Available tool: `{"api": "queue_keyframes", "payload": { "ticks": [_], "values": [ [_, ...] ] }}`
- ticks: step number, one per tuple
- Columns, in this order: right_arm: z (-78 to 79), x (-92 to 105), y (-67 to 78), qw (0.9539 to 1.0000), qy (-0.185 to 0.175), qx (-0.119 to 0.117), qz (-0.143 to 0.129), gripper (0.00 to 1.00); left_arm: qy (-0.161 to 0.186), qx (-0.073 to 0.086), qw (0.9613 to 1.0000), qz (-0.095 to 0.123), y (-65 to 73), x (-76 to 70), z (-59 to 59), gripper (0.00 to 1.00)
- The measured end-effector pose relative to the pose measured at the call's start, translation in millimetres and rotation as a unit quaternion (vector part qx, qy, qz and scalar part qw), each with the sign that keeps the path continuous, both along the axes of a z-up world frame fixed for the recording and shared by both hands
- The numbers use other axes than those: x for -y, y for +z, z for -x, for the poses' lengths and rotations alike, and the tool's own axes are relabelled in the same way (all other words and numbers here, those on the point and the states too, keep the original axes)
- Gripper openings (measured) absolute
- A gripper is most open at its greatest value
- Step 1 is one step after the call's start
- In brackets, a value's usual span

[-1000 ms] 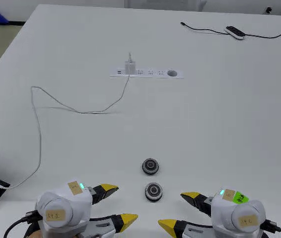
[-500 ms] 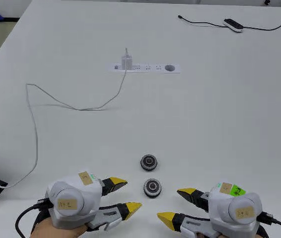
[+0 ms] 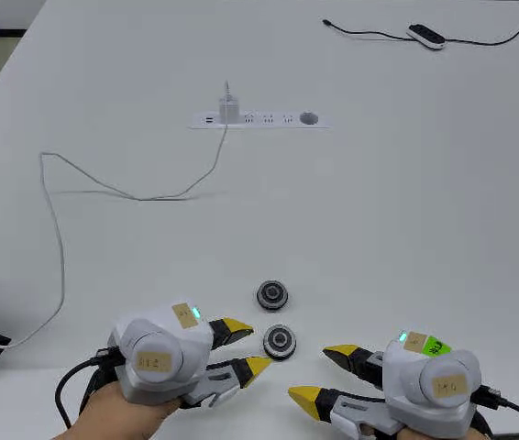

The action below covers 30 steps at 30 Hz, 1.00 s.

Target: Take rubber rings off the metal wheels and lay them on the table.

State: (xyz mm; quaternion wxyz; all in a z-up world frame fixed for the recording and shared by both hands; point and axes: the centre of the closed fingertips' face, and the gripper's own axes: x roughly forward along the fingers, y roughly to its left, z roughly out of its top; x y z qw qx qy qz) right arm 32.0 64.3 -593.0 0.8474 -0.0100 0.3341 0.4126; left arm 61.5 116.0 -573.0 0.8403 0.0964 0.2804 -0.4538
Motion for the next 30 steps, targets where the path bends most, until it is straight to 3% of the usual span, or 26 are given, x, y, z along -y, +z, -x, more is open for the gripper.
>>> {"api": "queue_keyframes", "payload": {
  "ticks": [16, 30],
  "values": [
    [-0.5, -1.0, -3.2, 1.0000, -0.005, -0.005, -0.007, 0.46, -0.030, 0.010, 0.9989, -0.035, -9.1, 19.6, -13.3, 0.19],
    [-2.4, 0.5, -4.3, 0.9999, -0.007, -0.008, -0.008, 0.45, -0.056, 0.014, 0.9962, -0.065, -21.4, 28.8, -15.9, 0.16]
  ]
}}
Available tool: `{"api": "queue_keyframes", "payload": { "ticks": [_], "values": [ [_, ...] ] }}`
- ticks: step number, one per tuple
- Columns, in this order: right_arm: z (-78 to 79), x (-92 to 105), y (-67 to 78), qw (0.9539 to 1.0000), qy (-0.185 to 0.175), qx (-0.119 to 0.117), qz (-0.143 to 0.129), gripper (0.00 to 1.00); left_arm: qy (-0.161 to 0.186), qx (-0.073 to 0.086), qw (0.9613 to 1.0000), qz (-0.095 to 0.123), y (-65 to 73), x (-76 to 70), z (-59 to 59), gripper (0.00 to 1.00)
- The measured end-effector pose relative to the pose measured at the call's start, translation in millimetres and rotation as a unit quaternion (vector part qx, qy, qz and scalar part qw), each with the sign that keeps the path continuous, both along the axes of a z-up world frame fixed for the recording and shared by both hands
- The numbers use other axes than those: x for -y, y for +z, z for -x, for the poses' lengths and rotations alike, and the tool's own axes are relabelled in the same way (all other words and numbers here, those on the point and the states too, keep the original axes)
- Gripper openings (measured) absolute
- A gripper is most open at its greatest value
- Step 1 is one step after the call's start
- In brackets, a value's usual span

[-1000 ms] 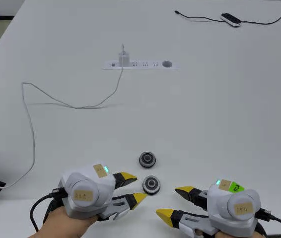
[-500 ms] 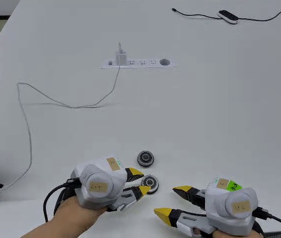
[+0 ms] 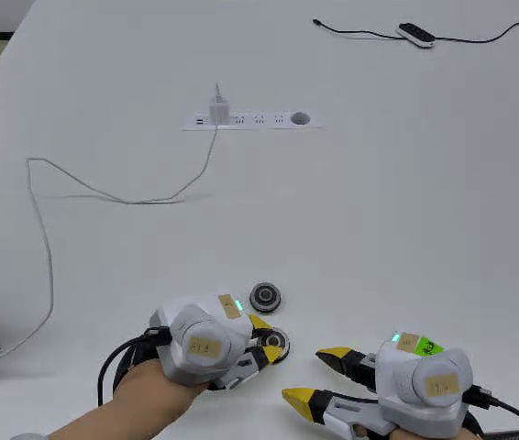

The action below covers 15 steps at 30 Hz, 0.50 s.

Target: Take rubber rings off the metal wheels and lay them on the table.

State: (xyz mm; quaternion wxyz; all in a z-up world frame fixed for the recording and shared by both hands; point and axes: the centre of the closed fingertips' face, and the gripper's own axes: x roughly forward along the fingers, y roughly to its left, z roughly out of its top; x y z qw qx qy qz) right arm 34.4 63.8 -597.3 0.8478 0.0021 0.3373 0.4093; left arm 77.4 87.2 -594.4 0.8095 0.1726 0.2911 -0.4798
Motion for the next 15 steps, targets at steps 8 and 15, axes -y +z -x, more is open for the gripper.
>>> {"api": "queue_keyframes", "payload": {
  "ticks": [8, 15],
  "values": [
    [-0.3, -0.9, 0.9, 1.0000, 0.000, -0.001, 0.000, 0.45, -0.011, -0.001, 0.9998, -0.015, -4.7, -1.6, 0.0, 0.16],
    [-1.2, -3.1, 1.9, 1.0000, 0.000, 0.000, -0.003, 0.45, -0.019, -0.003, 0.9995, -0.025, -8.9, -0.8, 1.5, 0.15]
  ]
}}
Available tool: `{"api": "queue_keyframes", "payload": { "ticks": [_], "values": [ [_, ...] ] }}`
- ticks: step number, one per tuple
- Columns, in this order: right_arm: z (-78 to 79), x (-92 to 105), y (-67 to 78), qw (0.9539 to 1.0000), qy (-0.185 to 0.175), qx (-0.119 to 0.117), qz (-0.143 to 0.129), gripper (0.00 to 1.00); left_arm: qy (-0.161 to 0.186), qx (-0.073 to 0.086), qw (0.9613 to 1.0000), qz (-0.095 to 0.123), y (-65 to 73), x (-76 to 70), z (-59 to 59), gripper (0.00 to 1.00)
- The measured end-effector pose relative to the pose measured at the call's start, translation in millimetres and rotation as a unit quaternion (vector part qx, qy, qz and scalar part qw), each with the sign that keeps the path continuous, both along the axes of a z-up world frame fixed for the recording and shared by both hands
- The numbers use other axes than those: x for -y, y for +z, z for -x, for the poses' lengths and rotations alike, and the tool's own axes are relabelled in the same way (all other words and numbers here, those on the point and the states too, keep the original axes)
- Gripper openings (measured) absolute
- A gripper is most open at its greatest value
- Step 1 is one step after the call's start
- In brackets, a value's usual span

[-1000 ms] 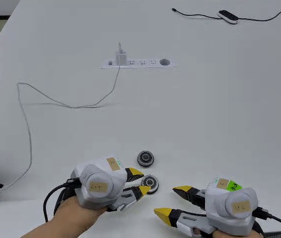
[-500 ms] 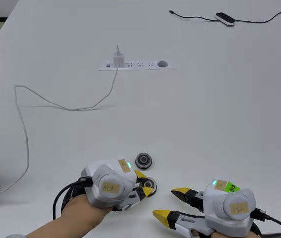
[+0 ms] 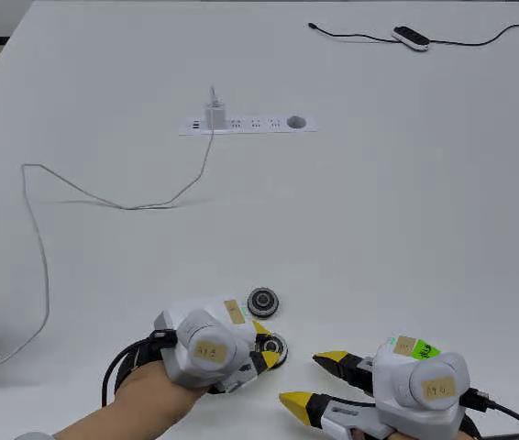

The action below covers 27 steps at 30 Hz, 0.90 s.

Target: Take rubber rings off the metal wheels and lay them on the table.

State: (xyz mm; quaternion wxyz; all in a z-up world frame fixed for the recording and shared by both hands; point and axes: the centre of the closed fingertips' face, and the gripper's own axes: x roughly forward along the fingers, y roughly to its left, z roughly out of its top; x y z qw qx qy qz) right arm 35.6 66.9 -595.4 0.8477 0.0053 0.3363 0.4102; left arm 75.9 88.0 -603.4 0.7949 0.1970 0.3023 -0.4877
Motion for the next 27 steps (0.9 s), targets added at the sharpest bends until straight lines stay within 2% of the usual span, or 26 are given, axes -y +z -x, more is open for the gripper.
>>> {"api": "queue_keyframes", "payload": {
  "ticks": [4, 5, 6, 11, 19, 27],
  "values": [
    [0.2, -0.1, 0.0, 1.0000, 0.001, -0.001, 0.000, 0.45, 0.000, -0.001, 1.0000, 0.001, 0.5, 0.6, -0.8, 0.15],
    [0.0, 0.0, 0.0, 1.0000, 0.001, -0.001, 0.000, 0.45, -0.002, 0.000, 1.0000, -0.006, -0.8, -0.4, -1.1, 0.15],
    [-0.1, 0.0, -0.1, 1.0000, 0.002, -0.002, 0.000, 0.44, -0.003, 0.000, 1.0000, -0.002, 0.0, 0.7, -1.2, 0.15],
    [-4.7, -0.7, 2.1, 0.9999, -0.007, -0.008, -0.012, 0.44, -0.006, -0.001, 1.0000, -0.003, -0.3, 0.6, -1.3, 0.14],
    [-17.0, -1.0, 5.2, 0.9976, -0.040, -0.036, -0.045, 0.37, -0.007, -0.003, 1.0000, -0.001, -0.8, 0.7, -0.8, 0.14],
    [-24.4, 0.4, 4.4, 0.9930, -0.070, -0.065, -0.069, 0.32, -0.007, -0.001, 1.0000, 0.000, -0.6, 1.5, -0.6, 0.14]
  ]
}}
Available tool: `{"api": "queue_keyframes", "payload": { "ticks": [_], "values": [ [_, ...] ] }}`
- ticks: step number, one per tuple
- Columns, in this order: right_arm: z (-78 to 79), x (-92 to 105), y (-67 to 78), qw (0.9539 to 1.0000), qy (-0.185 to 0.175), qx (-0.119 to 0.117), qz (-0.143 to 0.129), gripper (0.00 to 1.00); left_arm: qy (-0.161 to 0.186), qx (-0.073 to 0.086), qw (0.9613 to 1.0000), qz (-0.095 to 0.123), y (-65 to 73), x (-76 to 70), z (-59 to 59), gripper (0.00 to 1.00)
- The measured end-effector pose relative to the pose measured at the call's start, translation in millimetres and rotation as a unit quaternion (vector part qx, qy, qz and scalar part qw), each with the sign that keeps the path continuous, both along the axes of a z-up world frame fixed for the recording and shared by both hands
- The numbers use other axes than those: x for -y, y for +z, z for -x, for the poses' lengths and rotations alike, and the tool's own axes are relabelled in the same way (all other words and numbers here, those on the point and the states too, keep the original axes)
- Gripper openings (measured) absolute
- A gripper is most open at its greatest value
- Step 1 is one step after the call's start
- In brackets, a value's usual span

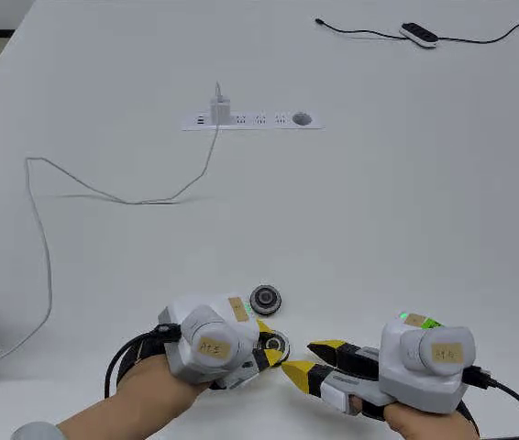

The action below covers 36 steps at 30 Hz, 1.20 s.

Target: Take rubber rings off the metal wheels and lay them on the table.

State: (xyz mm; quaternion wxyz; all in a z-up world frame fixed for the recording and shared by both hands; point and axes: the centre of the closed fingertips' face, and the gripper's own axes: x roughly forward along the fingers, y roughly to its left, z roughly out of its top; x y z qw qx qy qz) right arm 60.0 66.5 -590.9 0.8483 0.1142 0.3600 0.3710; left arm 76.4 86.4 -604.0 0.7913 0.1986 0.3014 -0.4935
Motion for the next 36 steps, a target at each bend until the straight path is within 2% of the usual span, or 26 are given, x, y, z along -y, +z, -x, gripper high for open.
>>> {"api": "queue_keyframes", "payload": {
  "ticks": [2, 5, 8, 13, 25, 36],
  "values": [
    [-1.1, 1.1, -2.2, 0.9999, -0.006, -0.009, -0.002, 0.29, -0.001, 0.001, 1.0000, -0.001, 0.1, 0.2, 0.1, 0.14],
    [-3.4, 2.8, -5.5, 0.9987, -0.030, -0.038, -0.015, 0.26, -0.003, 0.001, 1.0000, 0.000, 0.2, -0.1, 0.7, 0.14],
    [-7.3, 2.5, -5.0, 0.9960, -0.053, -0.058, -0.043, 0.25, -0.003, 0.002, 1.0000, 0.000, 0.2, 0.2, 0.7, 0.14],
    [-11.6, 4.6, -7.6, 0.9942, -0.065, -0.070, -0.050, 0.22, -0.002, 0.002, 1.0000, 0.001, 0.1, 0.4, 1.4, 0.14],
    [-14.7, -3.0, -18.8, 0.9874, -0.080, -0.122, -0.062, 0.21, -0.002, 0.004, 1.0000, 0.006, 0.1, 0.9, 0.8, 0.14],
    [-17.9, -6.8, -22.2, 0.9816, -0.093, -0.146, -0.081, 0.18, -0.001, 0.006, 0.9999, 0.008, 0.4, 1.4, -0.1, 0.14]
  ]
}}
